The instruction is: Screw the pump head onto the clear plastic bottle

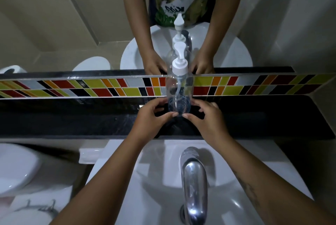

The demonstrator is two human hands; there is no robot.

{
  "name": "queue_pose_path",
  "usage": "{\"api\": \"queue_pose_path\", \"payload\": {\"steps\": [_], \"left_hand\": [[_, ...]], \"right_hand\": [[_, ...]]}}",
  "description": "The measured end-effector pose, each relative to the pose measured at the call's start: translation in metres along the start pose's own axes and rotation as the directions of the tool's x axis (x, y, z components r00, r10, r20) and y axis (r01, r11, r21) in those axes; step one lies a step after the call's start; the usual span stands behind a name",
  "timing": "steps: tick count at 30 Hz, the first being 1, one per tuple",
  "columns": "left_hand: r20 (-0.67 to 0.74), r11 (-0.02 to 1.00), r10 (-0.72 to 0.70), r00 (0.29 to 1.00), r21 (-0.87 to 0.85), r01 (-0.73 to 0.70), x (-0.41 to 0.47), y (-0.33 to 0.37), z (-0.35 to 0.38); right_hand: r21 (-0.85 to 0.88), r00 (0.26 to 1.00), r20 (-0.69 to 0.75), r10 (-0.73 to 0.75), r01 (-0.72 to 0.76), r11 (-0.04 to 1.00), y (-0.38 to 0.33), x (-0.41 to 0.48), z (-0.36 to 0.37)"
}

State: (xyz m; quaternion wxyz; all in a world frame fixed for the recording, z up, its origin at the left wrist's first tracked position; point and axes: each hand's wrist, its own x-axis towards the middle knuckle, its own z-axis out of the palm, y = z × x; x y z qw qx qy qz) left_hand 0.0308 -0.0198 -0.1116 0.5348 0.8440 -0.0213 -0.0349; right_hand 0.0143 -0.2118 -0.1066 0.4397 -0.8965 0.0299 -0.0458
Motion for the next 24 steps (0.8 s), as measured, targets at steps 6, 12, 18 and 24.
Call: {"api": "queue_pose_path", "payload": {"steps": [6,12,18,24], "left_hand": [[0.014,1.000,-0.030,0.999,0.001,0.030,0.001,0.001,0.004],[-0.177,0.945,0.106,0.979,0.323,-0.044,-0.025,-0.012,-0.003],[-0.262,0.718,0.089,0.961,0.686,0.120,-0.036,0.004,-0.042],[-0.179,0.610,0.020,0.984,0.782,0.130,-0.040,-0.023,-0.037]], "right_hand": [[-0.023,1.000,0.006,-0.018,0.018,1.000,-0.001,0.000,0.001],[-0.272,0.988,-0.034,-0.148,0.133,0.953,0.028,-0.009,0.003],[-0.610,0.999,-0.043,0.018,-0.040,0.792,-0.001,-0.006,-0.042],[-0.507,0.994,-0.055,0.097,-0.111,0.855,0.007,-0.019,-0.039]]}}
